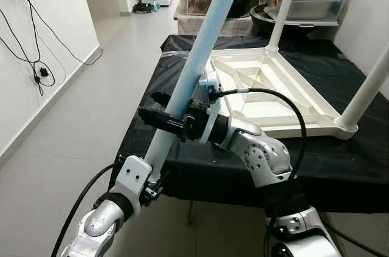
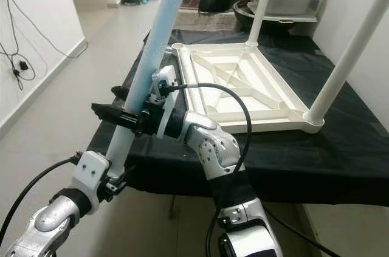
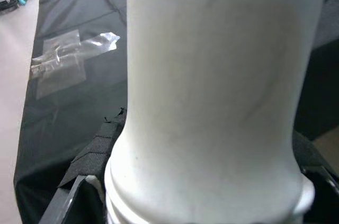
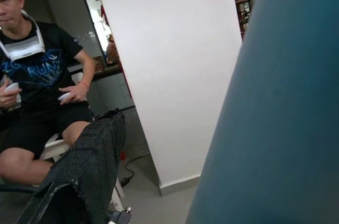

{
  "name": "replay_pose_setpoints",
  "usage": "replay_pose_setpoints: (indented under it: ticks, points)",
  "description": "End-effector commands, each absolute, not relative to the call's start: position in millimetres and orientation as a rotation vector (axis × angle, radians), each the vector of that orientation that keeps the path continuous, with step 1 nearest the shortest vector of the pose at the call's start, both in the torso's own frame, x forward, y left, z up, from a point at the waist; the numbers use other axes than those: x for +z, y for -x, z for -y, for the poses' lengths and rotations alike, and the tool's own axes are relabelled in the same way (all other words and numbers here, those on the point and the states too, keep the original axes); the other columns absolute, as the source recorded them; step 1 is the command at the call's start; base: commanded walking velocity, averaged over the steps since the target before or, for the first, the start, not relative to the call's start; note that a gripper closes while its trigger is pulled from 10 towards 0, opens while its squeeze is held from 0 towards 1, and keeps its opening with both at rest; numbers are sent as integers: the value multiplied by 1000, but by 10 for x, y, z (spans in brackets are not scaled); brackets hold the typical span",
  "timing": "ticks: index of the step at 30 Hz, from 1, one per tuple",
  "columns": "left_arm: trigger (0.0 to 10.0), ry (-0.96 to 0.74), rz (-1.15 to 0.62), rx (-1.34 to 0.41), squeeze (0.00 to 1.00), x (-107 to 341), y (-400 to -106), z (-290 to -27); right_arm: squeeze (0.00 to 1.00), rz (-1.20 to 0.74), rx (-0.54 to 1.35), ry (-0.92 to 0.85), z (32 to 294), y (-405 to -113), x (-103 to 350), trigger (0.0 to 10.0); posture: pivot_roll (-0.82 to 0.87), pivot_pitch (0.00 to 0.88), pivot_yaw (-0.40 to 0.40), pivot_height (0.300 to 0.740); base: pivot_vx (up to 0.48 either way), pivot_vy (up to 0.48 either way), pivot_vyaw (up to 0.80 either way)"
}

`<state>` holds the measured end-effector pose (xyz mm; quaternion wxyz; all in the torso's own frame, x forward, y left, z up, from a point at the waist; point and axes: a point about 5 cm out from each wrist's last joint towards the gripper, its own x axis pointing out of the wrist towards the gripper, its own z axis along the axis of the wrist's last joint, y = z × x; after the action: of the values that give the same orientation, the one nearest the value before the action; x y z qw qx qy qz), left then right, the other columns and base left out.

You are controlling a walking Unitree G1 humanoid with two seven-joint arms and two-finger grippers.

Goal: Building children table

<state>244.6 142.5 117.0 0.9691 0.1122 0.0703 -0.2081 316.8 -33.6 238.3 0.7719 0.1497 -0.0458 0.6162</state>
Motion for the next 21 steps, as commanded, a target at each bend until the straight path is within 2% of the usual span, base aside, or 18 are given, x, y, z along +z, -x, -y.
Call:
replay_pose_setpoints:
  ticks: [1, 21]
  points:
    - [10000, -254, -147, -441, 0, 1155, -2468, -1397, 0, 91, 1377, -310, 227, -3107, 2378, 10000, 85, 29, -9, 740, 0, 0, 0]
    - [10000, -256, -104, -482, 0, 1188, -2580, -1243, 0, 82, 1347, -339, 168, -3108, 2329, 10000, 85, 29, -9, 740, 0, 0, 0]
